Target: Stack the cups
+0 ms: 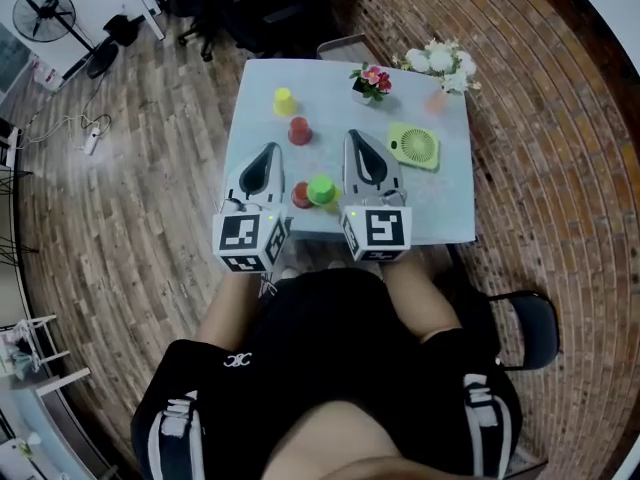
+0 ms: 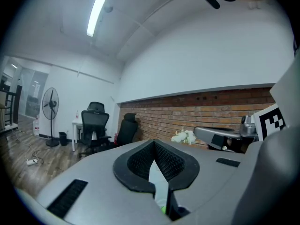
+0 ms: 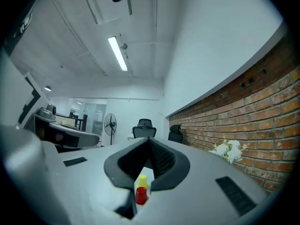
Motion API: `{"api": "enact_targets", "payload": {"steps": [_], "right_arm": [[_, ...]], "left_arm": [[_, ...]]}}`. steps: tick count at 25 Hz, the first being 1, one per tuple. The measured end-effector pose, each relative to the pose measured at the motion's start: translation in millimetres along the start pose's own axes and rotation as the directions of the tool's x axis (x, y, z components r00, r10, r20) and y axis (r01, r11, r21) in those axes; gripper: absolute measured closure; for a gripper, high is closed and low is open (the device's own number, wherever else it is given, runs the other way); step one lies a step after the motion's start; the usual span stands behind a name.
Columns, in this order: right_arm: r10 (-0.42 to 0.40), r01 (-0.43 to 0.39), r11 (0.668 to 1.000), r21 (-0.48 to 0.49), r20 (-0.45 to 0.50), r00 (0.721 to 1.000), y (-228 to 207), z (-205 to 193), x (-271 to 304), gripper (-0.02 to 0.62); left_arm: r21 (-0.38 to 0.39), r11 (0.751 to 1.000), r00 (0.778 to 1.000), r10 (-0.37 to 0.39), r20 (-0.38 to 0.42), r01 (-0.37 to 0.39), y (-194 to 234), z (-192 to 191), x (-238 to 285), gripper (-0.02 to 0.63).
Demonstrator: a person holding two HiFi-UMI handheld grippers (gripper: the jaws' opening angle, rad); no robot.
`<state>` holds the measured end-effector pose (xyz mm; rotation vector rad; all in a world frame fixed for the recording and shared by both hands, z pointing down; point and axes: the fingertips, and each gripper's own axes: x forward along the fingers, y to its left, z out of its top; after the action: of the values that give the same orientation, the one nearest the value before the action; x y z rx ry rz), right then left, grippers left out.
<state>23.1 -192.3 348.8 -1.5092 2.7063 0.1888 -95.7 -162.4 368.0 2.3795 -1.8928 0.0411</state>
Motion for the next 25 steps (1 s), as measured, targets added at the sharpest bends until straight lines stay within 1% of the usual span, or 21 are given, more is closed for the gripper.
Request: {"api": "enact_targets", "payload": {"steps": [3,5,6,7,9,10,11,12,14,18,22,25], "right_arm": [[-0.013,0.013,1.0,0.0,-0.005,1.0,1.0,-2.5,-3.2,0.596],[0.006,-0.006,1.0,0.007,0.009,1.0,3.7,-0.8,-5.5,0.595],[0.026,-0.026,0.999,0.02,0.021,0.999,5.6,1.2,-6.0,0.577],[0.047,-0.049,0.998,0.042,0.034,0.998,7.1,3.3,-5.8,0.501],[0.063,-0.07,0.993,0.099,0.07,0.996,6.7,8.0,-3.8,0.27],[0.047,-0.058,0.991,0.123,0.091,0.995,3.9,10.4,-2.4,0.153],[0.019,-0.033,0.99,0.138,0.104,0.994,0.3,11.9,-0.9,0.059],[-0.008,-0.007,0.99,0.14,0.106,0.994,-2.8,12.1,0.4,0.023],[-0.031,0.019,0.992,0.127,0.094,0.995,-4.7,10.8,2.3,0.023],[-0.007,0.0,0.996,0.094,0.072,0.997,1.0,10.2,5.4,0.023],[0.058,-0.059,0.998,0.02,0.038,0.998,5.9,9.7,11.0,0.023],[0.14,-0.141,0.987,-0.074,-0.009,0.99,6.3,6.3,17.6,0.023]], "left_arm": [[0.001,1.0,1.0,-0.023,-0.005,0.023,-2.8,-1.9,-0.7,0.604],[0.0,0.999,0.999,-0.037,-0.008,0.037,-3.5,-3.8,-1.6,0.604],[0.0,0.999,0.999,-0.044,-0.009,0.044,-3.7,-4.8,-1.8,0.604],[0.001,0.999,0.999,-0.053,-0.01,0.053,-4.0,-5.6,-2.1,0.604],[0.003,0.997,0.997,-0.075,-0.007,0.075,-4.7,-6.9,-2.7,0.604],[0.004,0.996,0.996,-0.086,-0.004,0.086,-4.5,-7.1,-3.1,0.604],[0.004,0.996,0.996,-0.095,-0.001,0.095,-3.8,-7.1,-3.5,0.604],[0.004,0.995,0.995,-0.102,0.003,0.102,-3.0,-6.8,-3.9,0.604],[0.001,0.993,0.993,-0.115,0.007,0.115,-1.3,-6.9,-4.8,0.604],[-0.011,0.991,0.991,-0.135,0.005,0.135,6.2,-10.4,-7.4,0.604],[-0.021,0.988,0.989,-0.15,0.006,0.15,13.4,-14.5,-10.9,0.604],[-0.023,0.989,0.989,-0.148,-0.006,0.148,18.0,-20.8,-12.8,0.604]]}}
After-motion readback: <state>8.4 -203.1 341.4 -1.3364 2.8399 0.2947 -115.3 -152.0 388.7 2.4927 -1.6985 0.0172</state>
